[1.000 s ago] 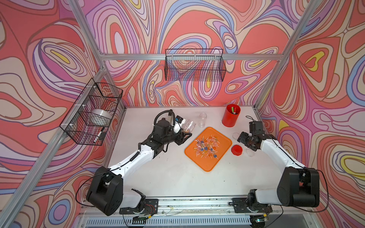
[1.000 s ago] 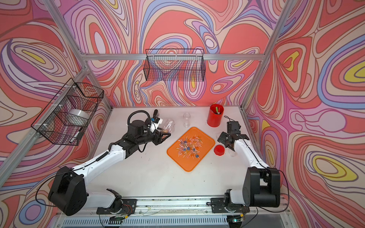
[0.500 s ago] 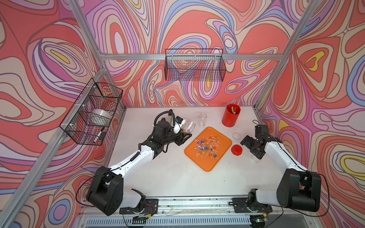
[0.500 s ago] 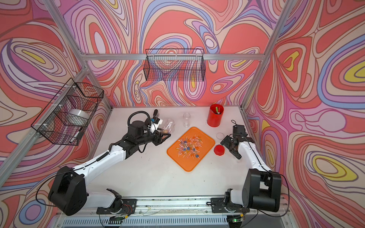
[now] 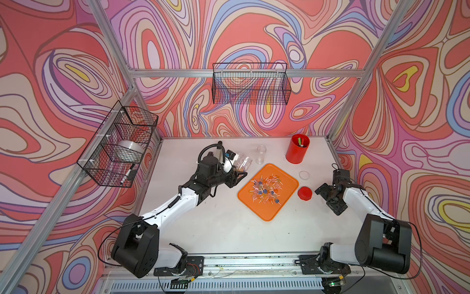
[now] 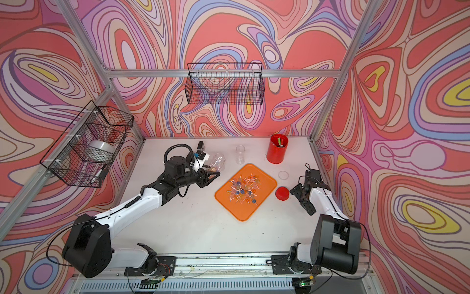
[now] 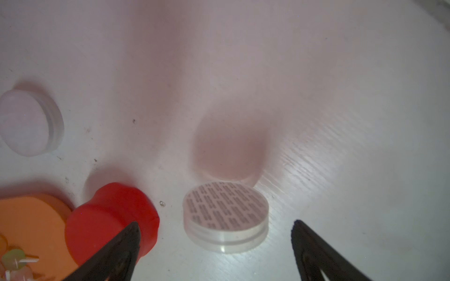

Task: Pour the candies out of the jar
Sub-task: Adjust the lid at the center of the board.

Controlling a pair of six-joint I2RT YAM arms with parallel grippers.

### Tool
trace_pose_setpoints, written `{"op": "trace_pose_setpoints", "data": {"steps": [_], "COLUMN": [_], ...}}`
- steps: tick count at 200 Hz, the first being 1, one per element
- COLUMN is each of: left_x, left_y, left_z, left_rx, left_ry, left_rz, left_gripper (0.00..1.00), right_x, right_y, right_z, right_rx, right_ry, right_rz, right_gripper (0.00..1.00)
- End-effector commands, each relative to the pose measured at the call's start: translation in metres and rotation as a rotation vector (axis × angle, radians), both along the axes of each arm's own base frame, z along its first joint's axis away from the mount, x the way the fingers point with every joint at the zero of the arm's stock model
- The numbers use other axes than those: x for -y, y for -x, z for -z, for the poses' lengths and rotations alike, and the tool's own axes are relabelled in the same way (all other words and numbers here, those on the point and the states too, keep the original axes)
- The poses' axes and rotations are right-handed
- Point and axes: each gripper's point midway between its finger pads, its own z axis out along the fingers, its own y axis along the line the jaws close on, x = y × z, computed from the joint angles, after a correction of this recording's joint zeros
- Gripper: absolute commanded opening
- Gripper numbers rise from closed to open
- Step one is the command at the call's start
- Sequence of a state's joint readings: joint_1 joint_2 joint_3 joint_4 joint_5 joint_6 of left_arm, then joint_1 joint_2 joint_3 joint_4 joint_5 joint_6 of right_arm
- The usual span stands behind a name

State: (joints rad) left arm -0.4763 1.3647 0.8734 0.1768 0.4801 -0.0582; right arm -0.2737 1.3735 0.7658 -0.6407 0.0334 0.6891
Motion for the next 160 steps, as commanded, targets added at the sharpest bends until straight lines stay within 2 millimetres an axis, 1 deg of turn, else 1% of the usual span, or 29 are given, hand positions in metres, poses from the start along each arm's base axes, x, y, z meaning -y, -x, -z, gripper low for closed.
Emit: {"op": "trace_pose_setpoints", "data": {"steps": [1, 33, 58, 70, 87, 123, 140, 160], "left_x": [0.006, 0.009, 0.015, 0.015, 0.014, 0.007, 0.005, 0.004], "left_y": [-0.005, -0.007, -0.008, -0.009, -0.011, -0.013, -0.014, -0.014], "left_z": [-0.019, -0.022, -0.025, -0.030, -0.034, -0.033, -0.029, -0.025], "left_rx": [0.033, 0.014, -0.013, -0.009, 0.005, 0.022, 0.026, 0.030], "left_ry": [0.045, 0.068, 0.080, 0.086, 0.087, 0.066, 0.059, 0.049], "left_rz": [0.020, 0.026, 0.044, 0.044, 0.032, -0.006, -0.016, -0.020], "left_gripper": [0.00, 0.00, 0.00, 0.00, 0.00, 0.00, 0.00, 0.00], "right_x": [-0.013, -0.022, -0.031, -0.035, -0.038, -0.020, -0.014, -0.013], "right_y": [-0.011, -0.026, -0.037, -0.041, -0.046, -0.048, -0.048, -0.048], "right_z": [0.010, 0.002, -0.002, -0.005, -0.014, -0.033, -0.036, -0.034], "right_rx": [0.056, 0.151, 0.183, 0.196, 0.220, 0.201, 0.182, 0.157], "right_ry": [-0.090, -0.134, -0.183, -0.202, -0.205, -0.081, -0.049, -0.045], "right_rz": [0.003, -0.023, -0.078, -0.099, -0.138, -0.172, -0.185, -0.194], "right_gripper": [0.98, 0.98, 0.98, 0.98, 0.98, 0.98, 0.98, 0.98]}}
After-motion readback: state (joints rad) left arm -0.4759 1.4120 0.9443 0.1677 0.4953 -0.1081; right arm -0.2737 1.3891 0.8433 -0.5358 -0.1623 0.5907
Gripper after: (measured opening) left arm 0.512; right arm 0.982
